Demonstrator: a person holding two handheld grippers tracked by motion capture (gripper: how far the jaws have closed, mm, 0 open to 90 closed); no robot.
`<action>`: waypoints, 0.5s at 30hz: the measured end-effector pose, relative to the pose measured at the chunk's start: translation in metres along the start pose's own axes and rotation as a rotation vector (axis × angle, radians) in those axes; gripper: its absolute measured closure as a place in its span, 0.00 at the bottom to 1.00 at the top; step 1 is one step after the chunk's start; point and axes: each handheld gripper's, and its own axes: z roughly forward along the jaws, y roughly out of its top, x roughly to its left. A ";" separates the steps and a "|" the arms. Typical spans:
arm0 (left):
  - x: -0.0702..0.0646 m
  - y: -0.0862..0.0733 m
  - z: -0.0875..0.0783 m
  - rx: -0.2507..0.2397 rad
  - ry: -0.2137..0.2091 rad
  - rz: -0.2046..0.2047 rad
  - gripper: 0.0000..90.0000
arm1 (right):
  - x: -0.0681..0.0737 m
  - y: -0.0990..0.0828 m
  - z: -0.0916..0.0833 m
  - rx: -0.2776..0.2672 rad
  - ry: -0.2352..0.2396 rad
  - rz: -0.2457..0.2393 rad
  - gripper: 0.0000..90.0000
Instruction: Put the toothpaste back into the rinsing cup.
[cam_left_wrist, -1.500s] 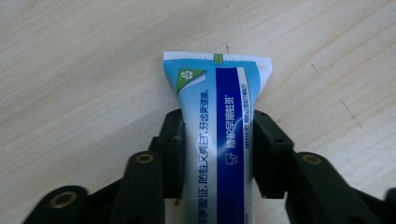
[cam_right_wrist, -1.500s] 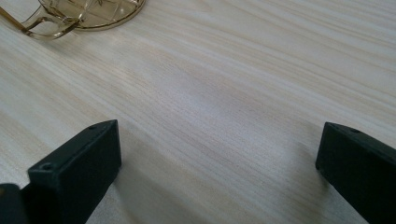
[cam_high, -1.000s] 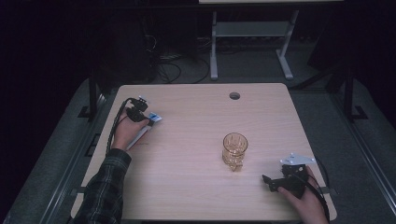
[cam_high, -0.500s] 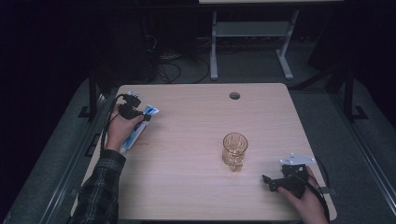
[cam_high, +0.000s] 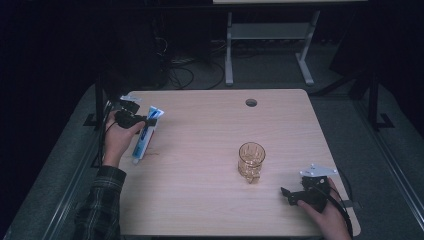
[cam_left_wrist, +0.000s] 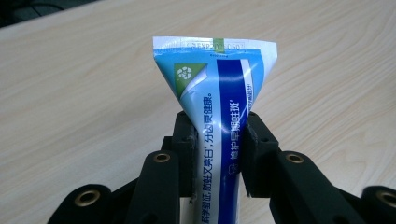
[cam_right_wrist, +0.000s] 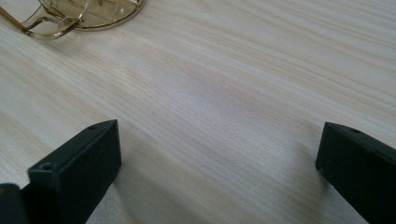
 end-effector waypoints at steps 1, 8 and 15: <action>0.000 0.000 -0.002 -0.010 -0.002 0.001 0.78 | 0.000 0.000 0.000 0.000 0.000 0.000 0.00; -0.002 0.001 -0.017 -0.095 -0.049 -0.004 0.79 | 0.000 0.000 0.000 0.000 0.000 0.000 0.00; -0.006 0.002 -0.032 -0.188 -0.103 0.000 0.79 | 0.000 0.000 0.000 0.000 0.000 0.000 0.00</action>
